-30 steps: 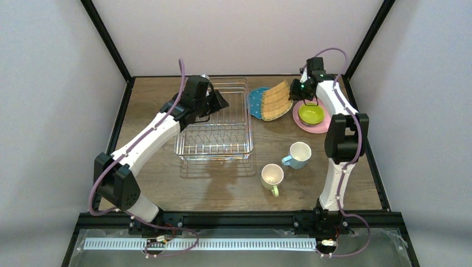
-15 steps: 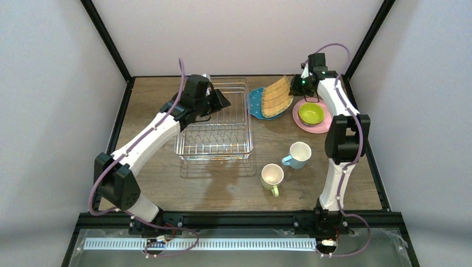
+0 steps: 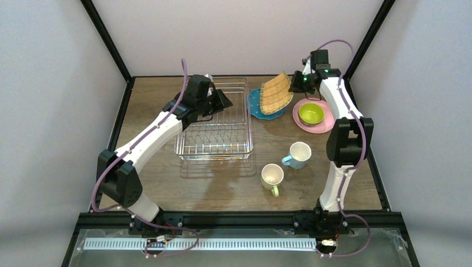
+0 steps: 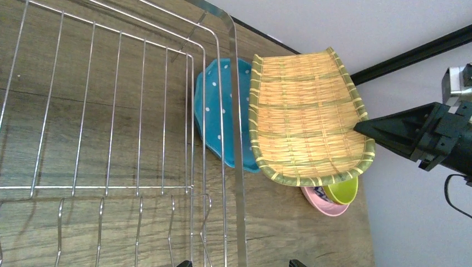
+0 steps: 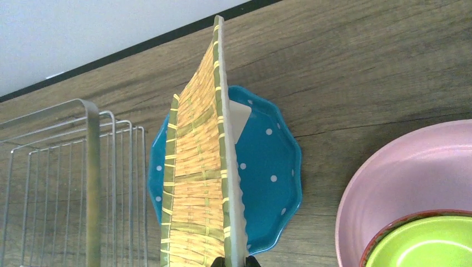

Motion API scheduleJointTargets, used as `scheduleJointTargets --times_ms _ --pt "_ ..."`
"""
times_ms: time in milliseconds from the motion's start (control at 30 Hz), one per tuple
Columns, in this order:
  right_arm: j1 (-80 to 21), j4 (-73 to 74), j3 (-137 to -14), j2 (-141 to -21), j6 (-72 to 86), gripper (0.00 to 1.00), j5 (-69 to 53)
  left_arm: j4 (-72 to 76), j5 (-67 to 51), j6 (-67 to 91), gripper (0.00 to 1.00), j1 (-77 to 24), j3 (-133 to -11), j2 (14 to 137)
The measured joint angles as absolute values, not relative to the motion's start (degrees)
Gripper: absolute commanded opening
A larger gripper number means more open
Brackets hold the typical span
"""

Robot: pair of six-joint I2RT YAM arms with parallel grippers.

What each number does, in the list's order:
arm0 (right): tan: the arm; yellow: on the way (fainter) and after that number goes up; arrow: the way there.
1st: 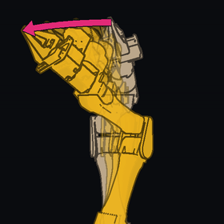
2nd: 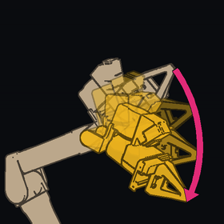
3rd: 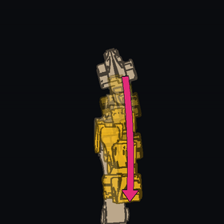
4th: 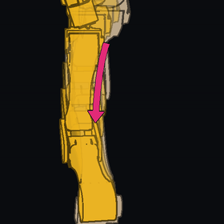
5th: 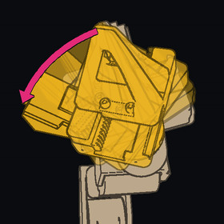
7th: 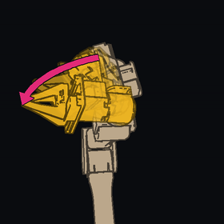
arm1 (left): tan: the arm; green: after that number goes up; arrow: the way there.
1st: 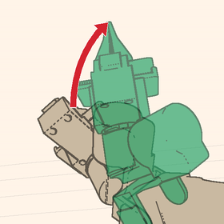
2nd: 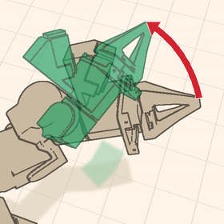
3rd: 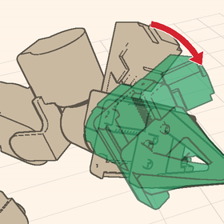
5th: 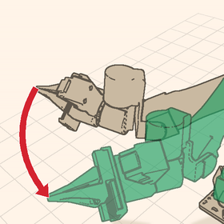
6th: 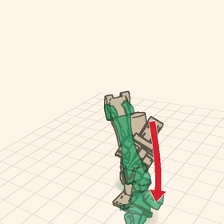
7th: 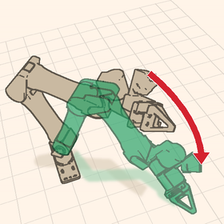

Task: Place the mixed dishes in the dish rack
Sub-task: Pass from the right arm to the left

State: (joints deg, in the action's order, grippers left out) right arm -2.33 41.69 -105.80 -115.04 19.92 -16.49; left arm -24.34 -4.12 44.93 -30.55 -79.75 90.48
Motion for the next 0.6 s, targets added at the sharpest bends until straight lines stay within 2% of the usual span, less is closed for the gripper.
scheduleJointTargets --times_ms 600 --pt "-3.8 42.7 -105.6 -103.5 21.1 0.01 -20.9 -17.5 -11.5 48.1 1.0 -30.5 -79.7 94.1"
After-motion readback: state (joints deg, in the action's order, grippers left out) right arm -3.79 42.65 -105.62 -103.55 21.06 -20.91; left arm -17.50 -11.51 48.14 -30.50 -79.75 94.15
